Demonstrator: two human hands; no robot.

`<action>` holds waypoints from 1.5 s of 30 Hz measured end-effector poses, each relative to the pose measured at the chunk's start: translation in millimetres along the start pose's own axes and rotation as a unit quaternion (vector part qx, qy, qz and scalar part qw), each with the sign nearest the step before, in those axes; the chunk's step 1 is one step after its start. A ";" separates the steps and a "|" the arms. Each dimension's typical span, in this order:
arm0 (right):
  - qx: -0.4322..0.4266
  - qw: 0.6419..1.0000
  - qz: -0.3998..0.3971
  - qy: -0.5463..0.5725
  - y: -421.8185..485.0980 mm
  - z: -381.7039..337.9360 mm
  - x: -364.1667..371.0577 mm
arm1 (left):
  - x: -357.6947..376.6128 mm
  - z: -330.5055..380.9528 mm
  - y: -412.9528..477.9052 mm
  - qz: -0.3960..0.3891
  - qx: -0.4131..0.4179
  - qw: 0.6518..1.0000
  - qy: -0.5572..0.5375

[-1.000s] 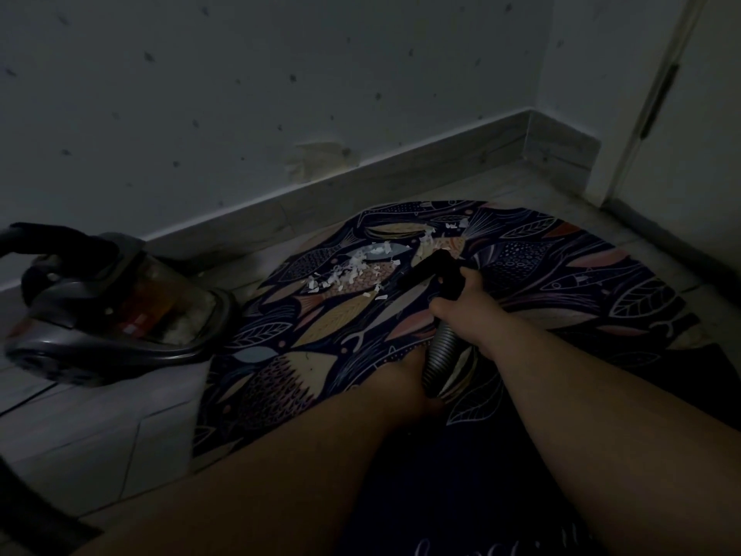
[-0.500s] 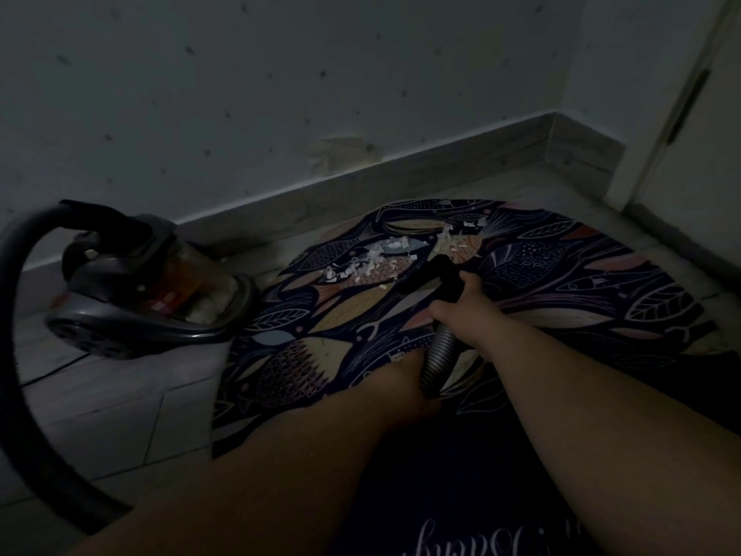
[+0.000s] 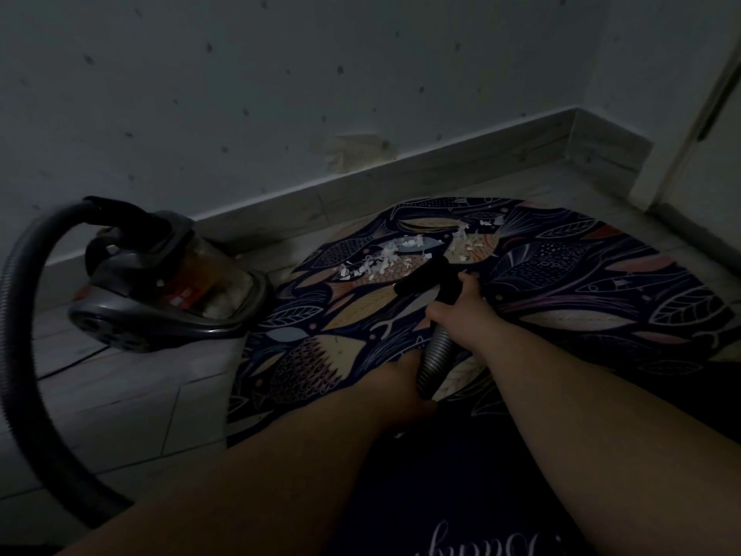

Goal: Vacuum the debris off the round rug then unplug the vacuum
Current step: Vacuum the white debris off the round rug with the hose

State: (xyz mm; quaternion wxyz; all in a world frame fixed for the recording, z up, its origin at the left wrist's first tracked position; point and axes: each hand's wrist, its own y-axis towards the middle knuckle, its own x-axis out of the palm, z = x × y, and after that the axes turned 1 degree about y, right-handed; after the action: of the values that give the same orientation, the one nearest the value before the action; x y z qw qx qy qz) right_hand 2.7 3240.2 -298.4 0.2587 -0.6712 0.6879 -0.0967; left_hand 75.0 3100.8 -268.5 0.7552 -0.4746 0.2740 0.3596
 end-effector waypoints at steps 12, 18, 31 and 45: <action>-0.020 0.997 0.062 0.028 6.0 5.2 -15.7 | 0.3 14.2 16.8 -0.004 0.021 1.000 -0.003; -0.021 0.999 0.027 0.015 12.9 1.8 -4.6 | -1.2 4.1 13.4 0.005 0.009 1.000 -0.005; -0.022 0.999 0.039 0.015 9.9 -0.2 -6.4 | -3.6 10.4 11.5 0.009 0.010 1.000 0.003; -0.023 0.993 0.105 0.053 18.6 13.4 -45.9 | 1.6 39.4 43.6 -0.019 0.050 0.998 0.020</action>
State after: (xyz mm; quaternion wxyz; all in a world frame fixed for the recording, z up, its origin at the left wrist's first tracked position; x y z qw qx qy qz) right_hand -8.7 3289.3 -308.4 0.2152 -0.5951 0.7692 -0.0884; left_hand 43.8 3150.0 -276.7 0.7791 -0.4485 0.2977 0.3213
